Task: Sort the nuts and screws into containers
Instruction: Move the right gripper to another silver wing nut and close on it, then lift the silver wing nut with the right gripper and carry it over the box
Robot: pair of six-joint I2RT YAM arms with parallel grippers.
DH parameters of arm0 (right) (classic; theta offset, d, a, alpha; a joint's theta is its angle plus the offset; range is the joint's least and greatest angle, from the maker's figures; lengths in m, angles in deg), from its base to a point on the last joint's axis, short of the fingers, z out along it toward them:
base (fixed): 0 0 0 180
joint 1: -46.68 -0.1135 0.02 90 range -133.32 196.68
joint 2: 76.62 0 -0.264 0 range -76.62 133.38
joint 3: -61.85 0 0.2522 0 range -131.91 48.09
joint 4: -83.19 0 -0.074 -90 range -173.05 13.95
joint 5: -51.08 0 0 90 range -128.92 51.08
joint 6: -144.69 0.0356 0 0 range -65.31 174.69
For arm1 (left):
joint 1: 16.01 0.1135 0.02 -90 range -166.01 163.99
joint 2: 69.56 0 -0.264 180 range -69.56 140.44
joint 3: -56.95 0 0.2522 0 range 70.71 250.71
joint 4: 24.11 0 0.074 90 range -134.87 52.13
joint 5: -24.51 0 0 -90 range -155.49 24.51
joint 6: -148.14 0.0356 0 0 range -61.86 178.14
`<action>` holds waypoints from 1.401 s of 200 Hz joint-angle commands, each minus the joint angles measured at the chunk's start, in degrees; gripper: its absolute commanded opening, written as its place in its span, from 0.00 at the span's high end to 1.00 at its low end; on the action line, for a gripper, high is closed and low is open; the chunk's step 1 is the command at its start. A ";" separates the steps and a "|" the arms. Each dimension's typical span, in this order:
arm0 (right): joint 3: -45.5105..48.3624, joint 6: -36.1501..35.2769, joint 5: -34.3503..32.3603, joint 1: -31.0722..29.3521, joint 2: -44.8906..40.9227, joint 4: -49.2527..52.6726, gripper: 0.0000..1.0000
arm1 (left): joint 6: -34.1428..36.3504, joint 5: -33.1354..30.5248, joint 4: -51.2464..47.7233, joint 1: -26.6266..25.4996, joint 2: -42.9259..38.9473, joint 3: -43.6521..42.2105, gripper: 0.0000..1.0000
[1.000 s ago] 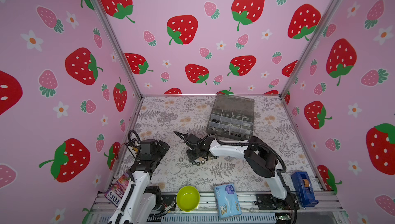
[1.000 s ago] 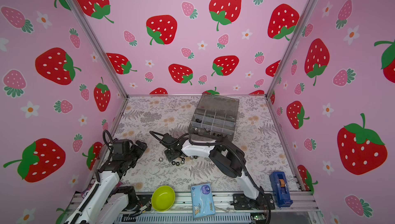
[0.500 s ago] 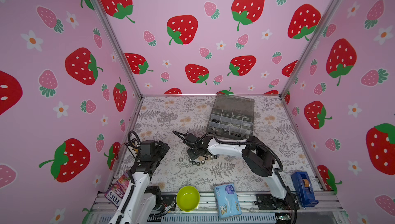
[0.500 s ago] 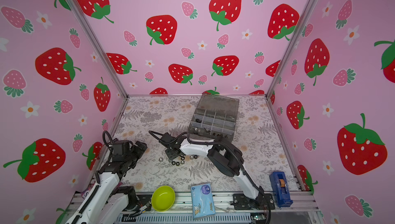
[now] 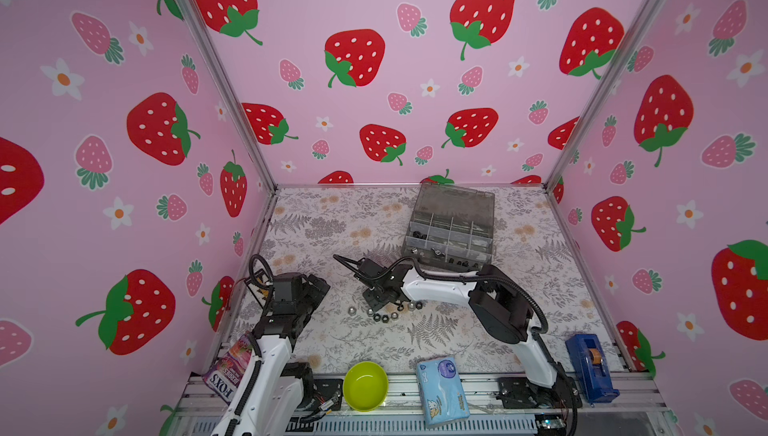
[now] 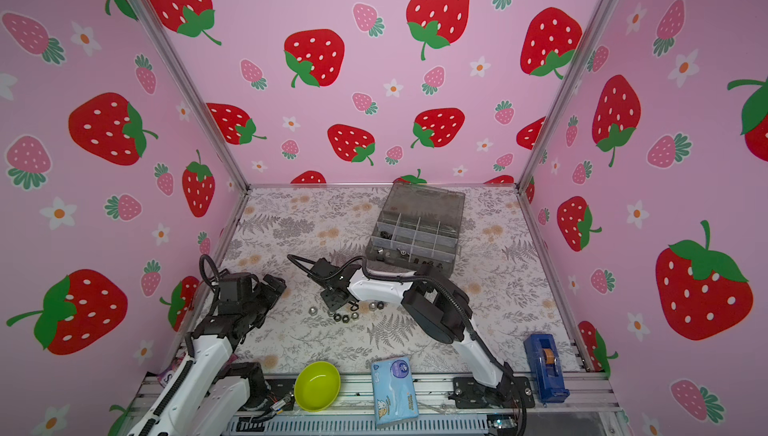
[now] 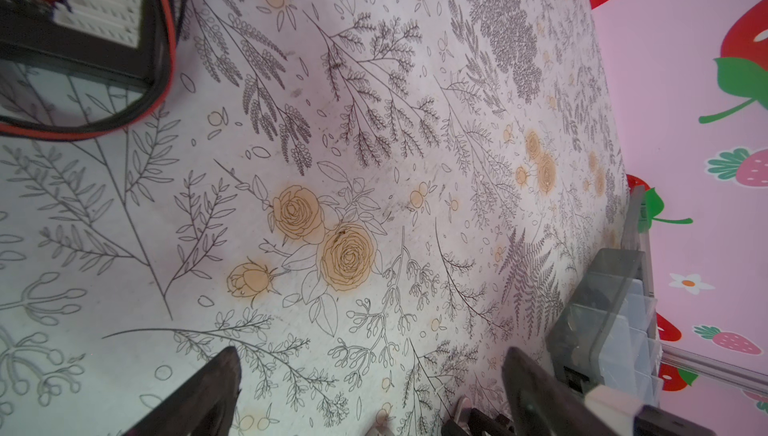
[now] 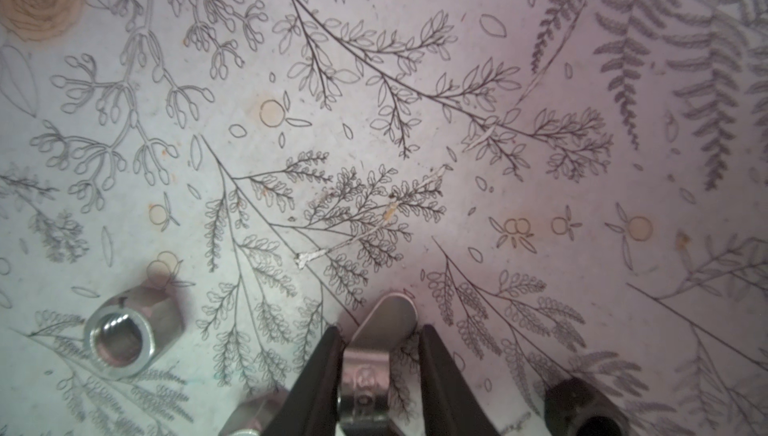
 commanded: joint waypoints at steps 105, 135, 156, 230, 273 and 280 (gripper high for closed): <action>1.22 -0.94 -0.84 -0.72 -0.06 5.38 0.90 | -0.27 -0.08 -0.09 0.05 0.82 1.21 0.01; 1.57 -2.27 -3.20 0.86 -5.14 4.85 0.92 | 0.07 -0.16 -0.57 0.05 0.51 1.17 0.01; 1.87 -3.37 -6.20 2.97 -9.02 5.08 0.93 | 0.13 -0.17 -0.82 0.03 0.21 1.12 0.01; 9.26 -6.32 -9.10 16.13 -20.30 2.24 0.94 | 0.31 -0.59 -2.28 0.05 -1.29 1.81 0.01; 12.02 -8.14 -4.13 22.89 -21.03 0.01 0.94 | 0.23 -0.43 -2.25 0.04 -1.03 1.82 0.01; 12.20 -8.27 -3.26 23.62 -20.78 -0.38 0.94 | 0.22 -0.43 -2.18 0.05 -0.94 1.82 0.01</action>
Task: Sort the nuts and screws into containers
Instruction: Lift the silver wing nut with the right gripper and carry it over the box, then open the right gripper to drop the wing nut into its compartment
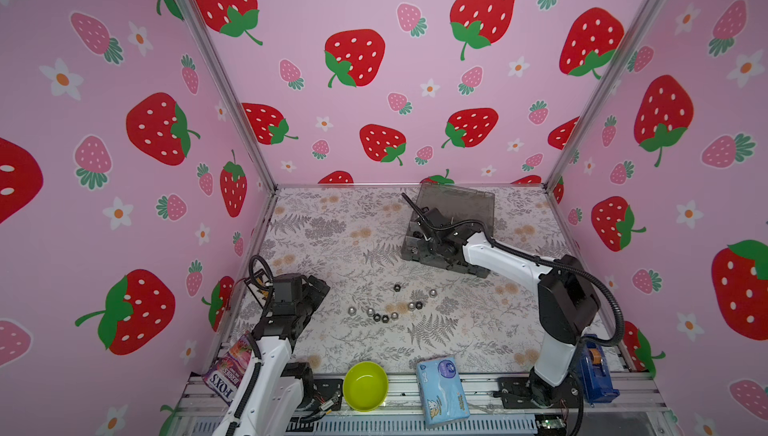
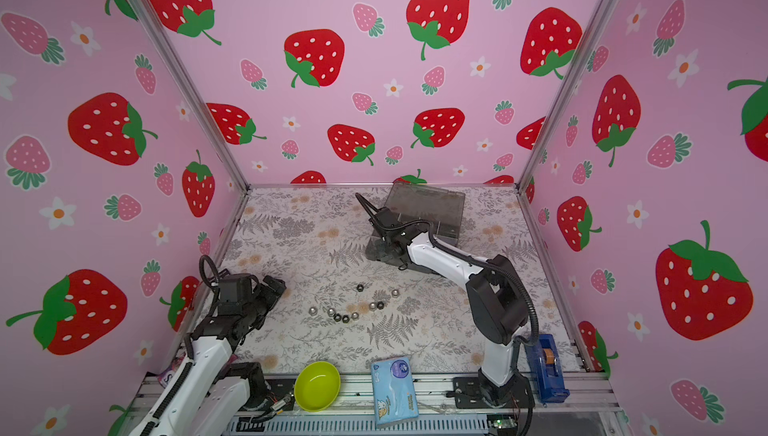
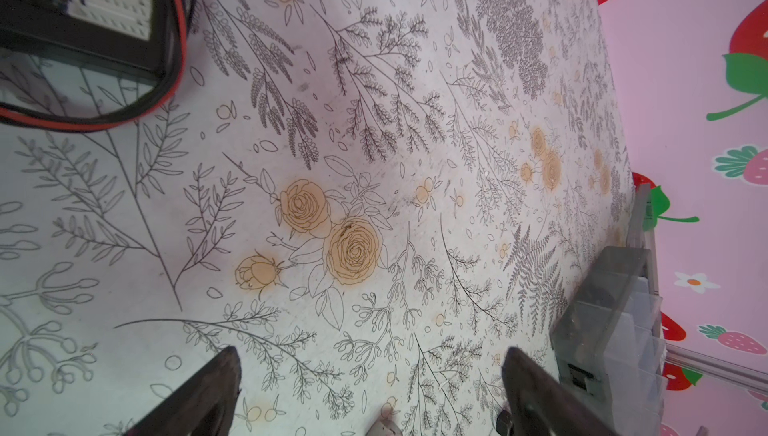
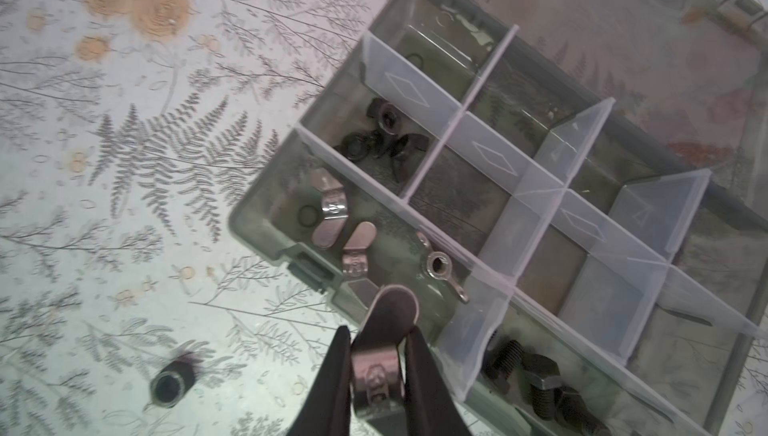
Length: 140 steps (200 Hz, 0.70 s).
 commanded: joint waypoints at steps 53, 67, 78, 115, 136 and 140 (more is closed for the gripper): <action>-0.11 -3.59 6.02 4.36 3.53 -2.69 0.94 | 0.16 -0.56 -0.84 0.05 -0.20 1.80 0.01; -0.48 -3.96 5.78 4.58 4.43 -2.68 0.93 | 0.14 -0.56 -0.85 0.05 -0.11 1.80 0.01; -0.74 -4.25 5.80 4.77 5.17 -2.77 0.94 | 0.16 -0.56 -0.75 0.00 -0.02 1.81 0.01; -1.78 -4.71 6.01 5.15 7.49 -2.52 0.86 | 0.16 -0.65 -0.52 0.05 0.33 1.80 0.01; -2.15 -4.71 5.89 5.15 8.00 -2.01 0.73 | 0.25 -0.65 -0.56 0.05 0.50 1.80 0.01; -2.15 -4.71 5.88 5.15 7.95 -1.98 0.71 | 0.23 -0.65 -0.52 0.04 0.50 1.80 0.01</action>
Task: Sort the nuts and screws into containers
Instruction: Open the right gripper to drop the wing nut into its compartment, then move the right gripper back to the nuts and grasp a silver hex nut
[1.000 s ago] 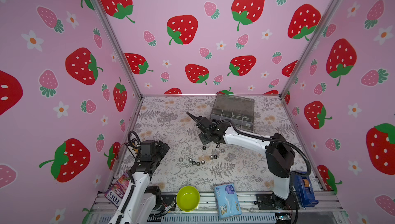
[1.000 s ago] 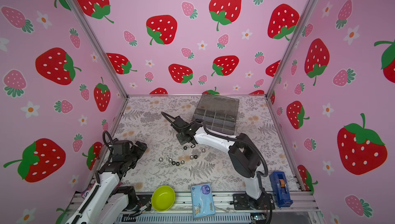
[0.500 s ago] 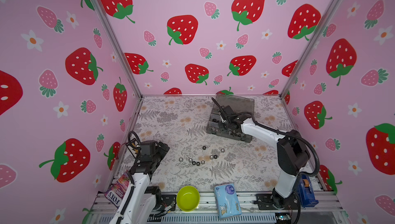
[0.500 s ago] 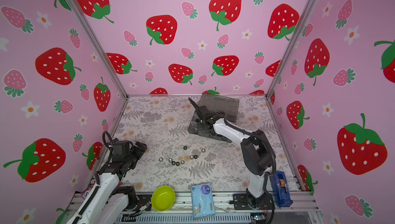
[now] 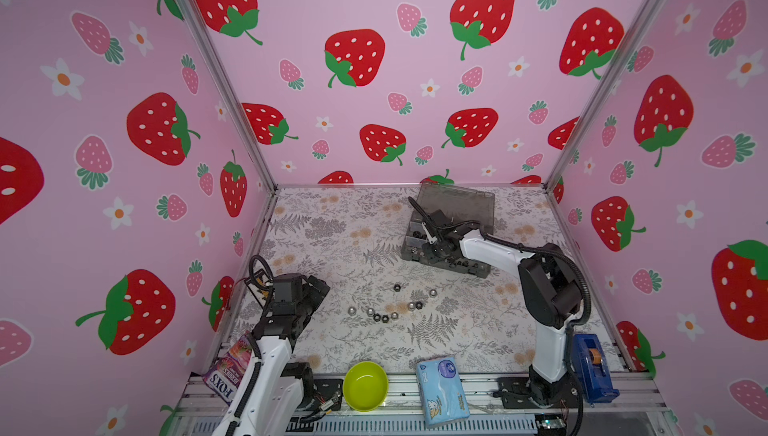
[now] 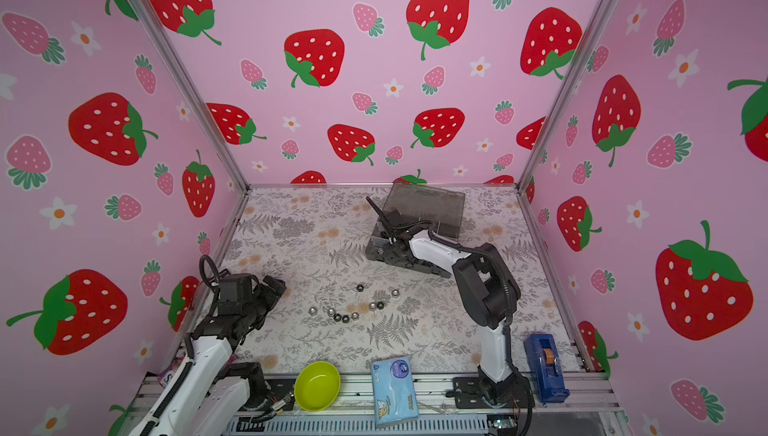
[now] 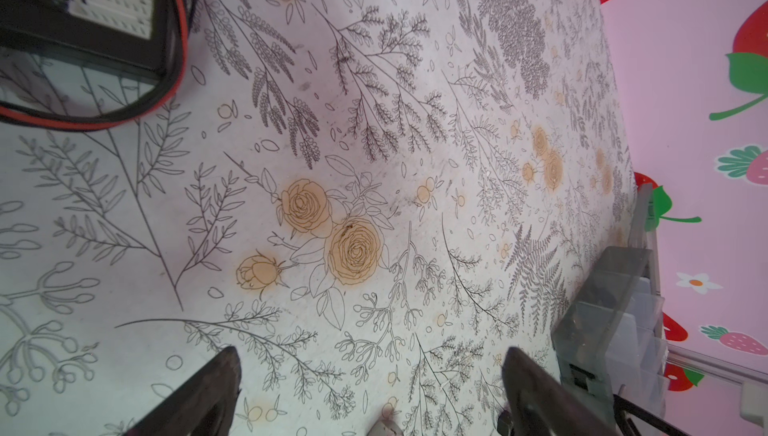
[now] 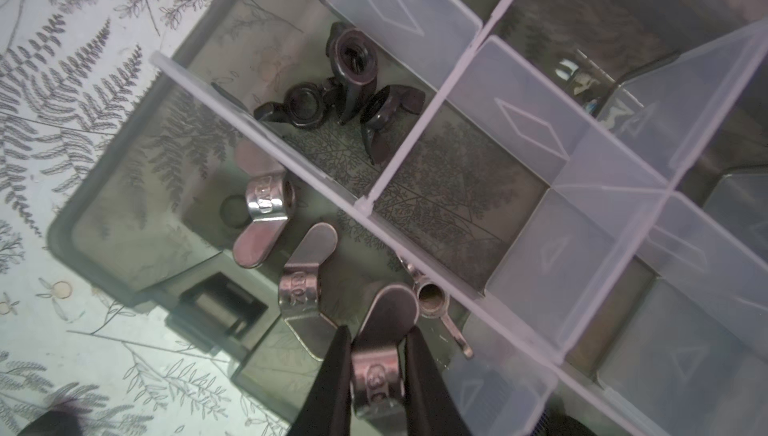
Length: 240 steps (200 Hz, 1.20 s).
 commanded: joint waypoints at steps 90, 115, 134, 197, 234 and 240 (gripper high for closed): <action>0.42 0.35 -1.51 0.24 -7.48 1.21 0.54 | 0.51 -0.61 -0.67 -0.01 0.04 1.86 0.01; 3.33 2.28 -2.07 -0.03 -12.01 0.83 0.49 | 1.25 -0.56 -1.42 0.00 -0.48 2.11 0.01; 6.23 4.08 -2.76 -0.84 -15.54 1.13 0.49 | 1.39 -0.96 -1.65 0.05 -0.94 1.65 0.01; 18.72 11.42 -4.20 -5.64 -25.49 3.58 0.41 | 1.71 0.00 -0.54 0.01 0.46 2.23 0.01; 23.51 15.32 -3.05 -9.59 -27.00 5.30 0.41 | 0.97 0.42 0.76 -0.04 0.86 1.62 0.01; 23.99 15.75 -2.97 -10.23 -26.93 5.54 0.41 | 0.74 0.70 1.23 -0.25 0.97 1.45 0.01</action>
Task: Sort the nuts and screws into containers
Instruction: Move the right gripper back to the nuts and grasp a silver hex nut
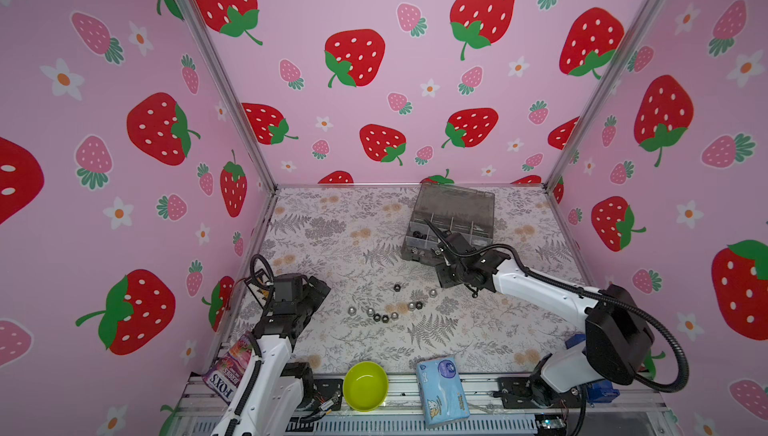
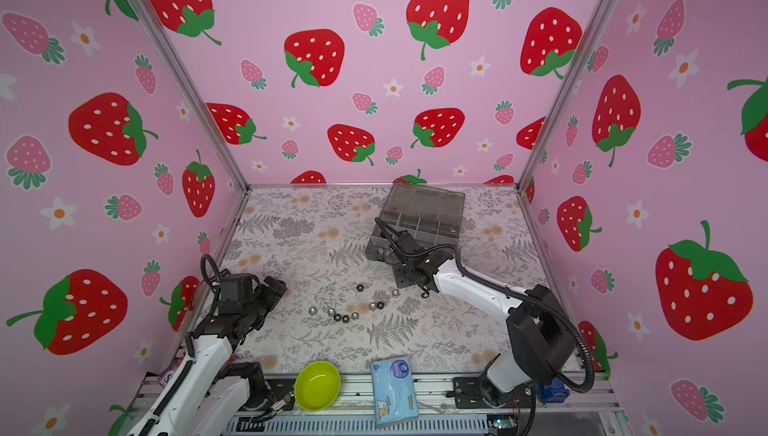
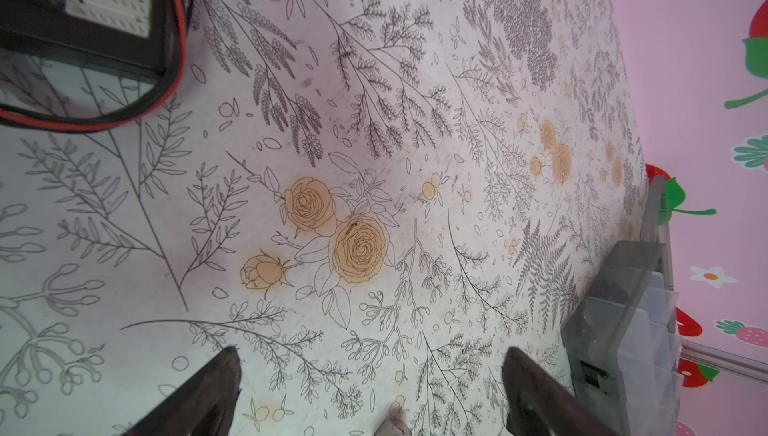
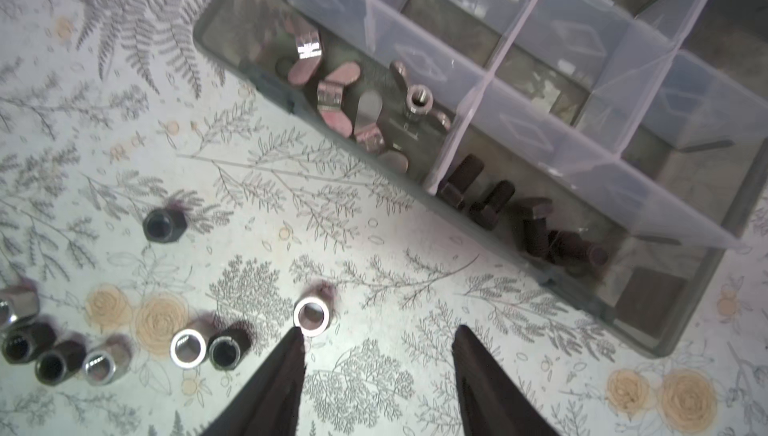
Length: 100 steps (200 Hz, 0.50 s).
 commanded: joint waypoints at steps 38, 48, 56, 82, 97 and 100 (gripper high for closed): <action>3.35 5.49 1.05 -5.74 0.53 3.35 0.40 | -1.80 0.65 2.89 -2.56 1.43 1.14 0.01; 3.27 5.50 1.31 -6.39 1.18 3.30 0.40 | -2.14 0.33 3.17 -3.41 1.60 1.14 0.01; 3.22 5.50 1.39 -6.83 1.75 3.26 0.40 | -2.44 -0.02 3.51 -4.23 1.82 1.23 0.01; 3.26 5.22 2.38 -7.72 3.34 2.49 0.40 | -3.60 -1.66 4.63 -8.06 2.85 1.73 0.01; 3.35 5.07 2.90 -8.02 4.23 1.98 0.41 | -4.04 -3.11 5.12 -11.15 3.98 2.36 0.01; 3.31 5.06 3.01 -8.03 4.39 1.89 0.41 | -4.17 -3.40 5.19 -11.70 4.22 2.45 0.01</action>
